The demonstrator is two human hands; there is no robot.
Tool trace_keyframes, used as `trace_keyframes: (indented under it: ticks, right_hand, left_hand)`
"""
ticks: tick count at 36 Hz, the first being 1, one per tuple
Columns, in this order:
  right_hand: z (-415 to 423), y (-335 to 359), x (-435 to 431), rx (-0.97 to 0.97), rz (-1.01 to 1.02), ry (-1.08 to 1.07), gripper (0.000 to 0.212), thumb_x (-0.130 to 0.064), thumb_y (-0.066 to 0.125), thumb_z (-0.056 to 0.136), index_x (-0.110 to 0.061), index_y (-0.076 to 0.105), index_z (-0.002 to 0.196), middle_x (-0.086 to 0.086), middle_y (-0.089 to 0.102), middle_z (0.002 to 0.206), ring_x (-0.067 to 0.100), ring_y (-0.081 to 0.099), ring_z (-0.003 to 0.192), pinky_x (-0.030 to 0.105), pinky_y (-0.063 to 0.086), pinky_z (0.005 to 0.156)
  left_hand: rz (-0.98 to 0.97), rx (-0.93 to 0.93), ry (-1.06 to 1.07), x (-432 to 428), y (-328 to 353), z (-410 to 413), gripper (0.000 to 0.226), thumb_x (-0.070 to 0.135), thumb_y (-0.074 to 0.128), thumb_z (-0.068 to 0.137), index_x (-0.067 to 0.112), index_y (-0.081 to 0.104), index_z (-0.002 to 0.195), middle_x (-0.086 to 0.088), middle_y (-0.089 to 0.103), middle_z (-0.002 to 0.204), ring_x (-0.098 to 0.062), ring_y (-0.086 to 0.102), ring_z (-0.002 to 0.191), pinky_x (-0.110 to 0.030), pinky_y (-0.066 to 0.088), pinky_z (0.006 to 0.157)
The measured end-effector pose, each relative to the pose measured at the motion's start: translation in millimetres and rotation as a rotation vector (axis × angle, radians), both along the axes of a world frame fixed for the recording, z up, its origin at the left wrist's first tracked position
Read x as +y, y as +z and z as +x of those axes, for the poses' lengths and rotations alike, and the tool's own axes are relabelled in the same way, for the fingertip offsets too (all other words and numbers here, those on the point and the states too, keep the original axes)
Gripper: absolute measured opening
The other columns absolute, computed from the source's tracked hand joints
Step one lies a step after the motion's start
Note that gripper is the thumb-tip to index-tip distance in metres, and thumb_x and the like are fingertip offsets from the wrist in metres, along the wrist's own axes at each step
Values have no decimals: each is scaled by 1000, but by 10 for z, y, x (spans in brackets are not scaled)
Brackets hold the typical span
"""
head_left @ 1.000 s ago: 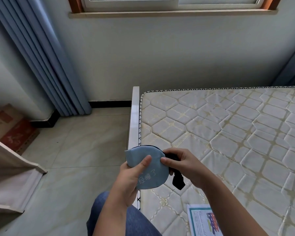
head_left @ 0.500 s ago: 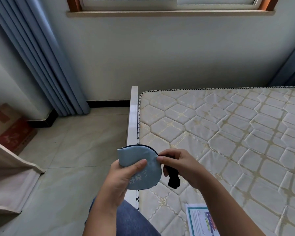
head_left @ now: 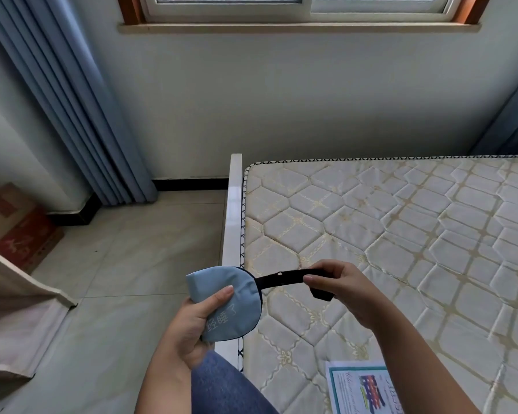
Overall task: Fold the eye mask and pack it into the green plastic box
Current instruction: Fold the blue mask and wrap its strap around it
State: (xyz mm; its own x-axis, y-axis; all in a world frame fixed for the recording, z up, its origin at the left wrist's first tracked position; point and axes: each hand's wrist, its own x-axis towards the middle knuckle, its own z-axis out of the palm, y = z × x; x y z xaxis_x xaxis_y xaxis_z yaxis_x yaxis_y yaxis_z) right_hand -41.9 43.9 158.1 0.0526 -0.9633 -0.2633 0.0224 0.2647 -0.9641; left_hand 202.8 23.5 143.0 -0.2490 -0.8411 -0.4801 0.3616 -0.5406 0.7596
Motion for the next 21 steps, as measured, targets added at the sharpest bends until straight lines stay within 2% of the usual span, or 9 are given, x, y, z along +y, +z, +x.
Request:
trace_keyframes:
  ticks: [2,5,10,14,17,21]
  right_hand:
    - [-24,-30,-8,-22,-5,-58,5,-2,65,79,-3,69,81,1,57,54,10,49,51,16,39,51]
    - [-78,-60,-9,-15,-22,-135,11,0,66,77,-9,71,73,-2,55,52,9,46,50,16,38,51]
    - [-164,-50,-11,-11,-10,-188,11,-4,66,78,-13,73,78,-2,64,60,7,57,57,16,46,57]
    - [-232,-42,-16,-153,46,-288,14,-3,64,78,-13,74,74,-1,68,63,8,63,59,17,51,54]
    - [-257,-15,-10,-269,71,-285,10,-12,66,69,-14,76,71,-1,66,61,7,60,53,17,46,46]
    - [-290,-25,-10,-458,100,-261,18,-18,59,69,-14,76,74,0,66,63,9,62,55,18,46,47]
  left_hand:
    - [16,13,18,-5,-5,21,28,9,66,65,1,66,92,-14,74,76,-22,71,61,-28,54,46]
    - [21,8,36,-20,-16,72,21,8,64,71,1,66,90,-13,74,73,-21,71,60,-27,54,45]
    - [28,6,35,-27,-35,91,23,9,64,70,1,66,91,-13,74,75,-21,72,62,-27,55,46]
    - [34,4,37,-24,-38,77,30,11,66,64,1,66,92,-13,74,75,-22,71,62,-28,55,46]
    - [47,-2,34,-24,-40,67,32,11,66,63,1,65,93,-13,74,75,-22,71,61,-28,55,47]
    - [58,4,36,-25,-41,55,33,12,66,63,1,65,94,-13,74,75,-21,71,61,-28,56,48]
